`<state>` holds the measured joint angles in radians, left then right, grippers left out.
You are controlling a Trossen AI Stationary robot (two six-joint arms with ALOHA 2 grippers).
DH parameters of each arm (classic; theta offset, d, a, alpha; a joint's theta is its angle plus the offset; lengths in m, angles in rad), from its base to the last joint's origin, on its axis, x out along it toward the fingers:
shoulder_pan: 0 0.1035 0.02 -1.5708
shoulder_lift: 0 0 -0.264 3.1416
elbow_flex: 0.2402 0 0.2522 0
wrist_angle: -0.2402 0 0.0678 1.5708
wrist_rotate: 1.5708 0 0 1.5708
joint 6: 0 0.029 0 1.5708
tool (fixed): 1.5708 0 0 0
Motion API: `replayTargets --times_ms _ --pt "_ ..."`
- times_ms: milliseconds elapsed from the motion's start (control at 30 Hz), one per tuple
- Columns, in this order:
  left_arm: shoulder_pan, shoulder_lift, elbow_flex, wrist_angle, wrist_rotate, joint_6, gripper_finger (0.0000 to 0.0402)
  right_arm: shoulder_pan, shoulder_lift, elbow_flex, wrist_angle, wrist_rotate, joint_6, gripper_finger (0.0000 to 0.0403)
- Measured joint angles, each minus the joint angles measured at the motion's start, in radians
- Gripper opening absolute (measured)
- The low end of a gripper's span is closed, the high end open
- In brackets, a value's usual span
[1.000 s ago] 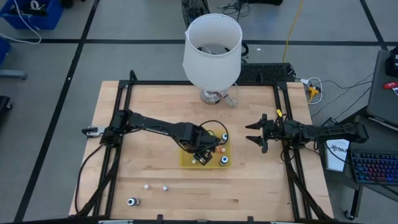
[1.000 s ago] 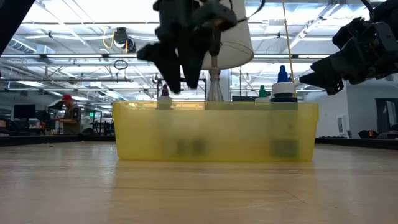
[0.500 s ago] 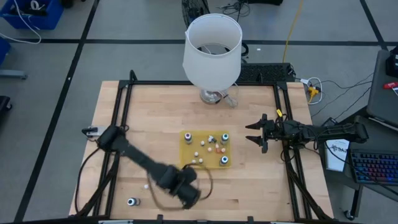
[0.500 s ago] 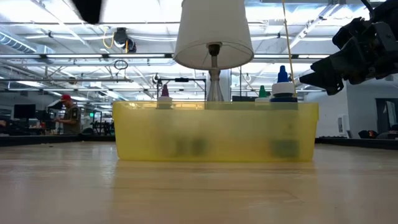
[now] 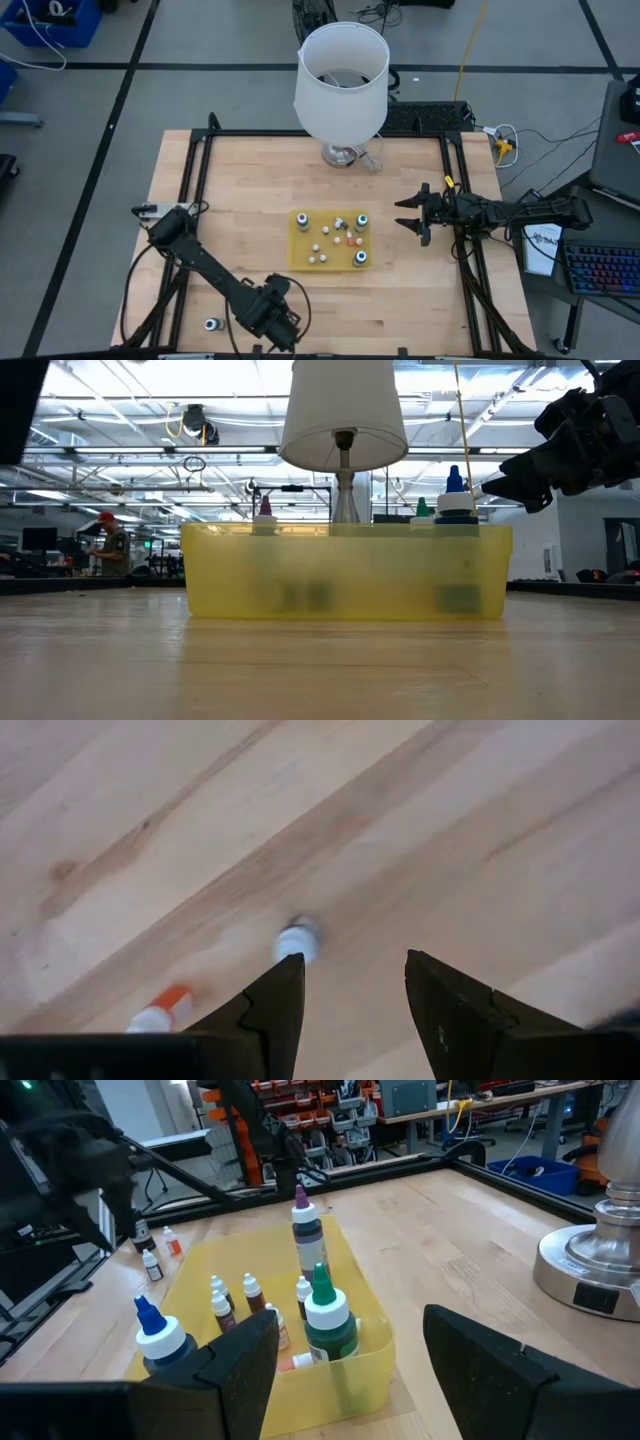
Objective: Pick & Place food coloring
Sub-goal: Put the blue food coloring bottle into the yellow bin
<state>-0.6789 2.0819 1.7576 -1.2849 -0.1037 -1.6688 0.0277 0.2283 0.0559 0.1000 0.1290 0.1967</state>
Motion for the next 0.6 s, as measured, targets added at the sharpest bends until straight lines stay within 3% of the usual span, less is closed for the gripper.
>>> replayTargets --times_ms 300,600 --pt "0.019 0.000 -0.089 0.003 0.099 0.010 0.0175 0.000 0.000 0.000 0.000 0.000 0.000 0.0238" --pt "0.020 -0.001 -0.139 0.057 0.110 0.014 0.0175 0.000 0.000 0.000 0.000 0.000 0.000 0.0238"
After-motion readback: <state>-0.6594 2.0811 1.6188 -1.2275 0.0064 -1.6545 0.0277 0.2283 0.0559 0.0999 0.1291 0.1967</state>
